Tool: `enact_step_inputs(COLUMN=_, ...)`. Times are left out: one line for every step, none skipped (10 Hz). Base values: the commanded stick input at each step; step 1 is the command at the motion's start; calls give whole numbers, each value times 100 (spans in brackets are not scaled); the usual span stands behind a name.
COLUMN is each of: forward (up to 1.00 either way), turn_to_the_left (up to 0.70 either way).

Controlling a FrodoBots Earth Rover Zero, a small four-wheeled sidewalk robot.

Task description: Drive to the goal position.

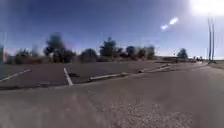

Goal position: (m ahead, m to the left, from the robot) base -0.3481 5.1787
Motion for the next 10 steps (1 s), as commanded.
enact_step_inputs(forward=0, turn_to_the_left=5)
enact_step_inputs(forward=0, turn_to_the_left=5)
enact_step_inputs(forward=0, turn_to_the_left=5)
enact_step_inputs(forward=0, turn_to_the_left=5)
enact_step_inputs(forward=0, turn_to_the_left=5)
enact_step_inputs(forward=0, turn_to_the_left=5)
enact_step_inputs(forward=0, turn_to_the_left=5)
enact_step_inputs(forward=0, turn_to_the_left=5)
enact_step_inputs(forward=0, turn_to_the_left=5)
enact_step_inputs(forward=0, turn_to_the_left=5)
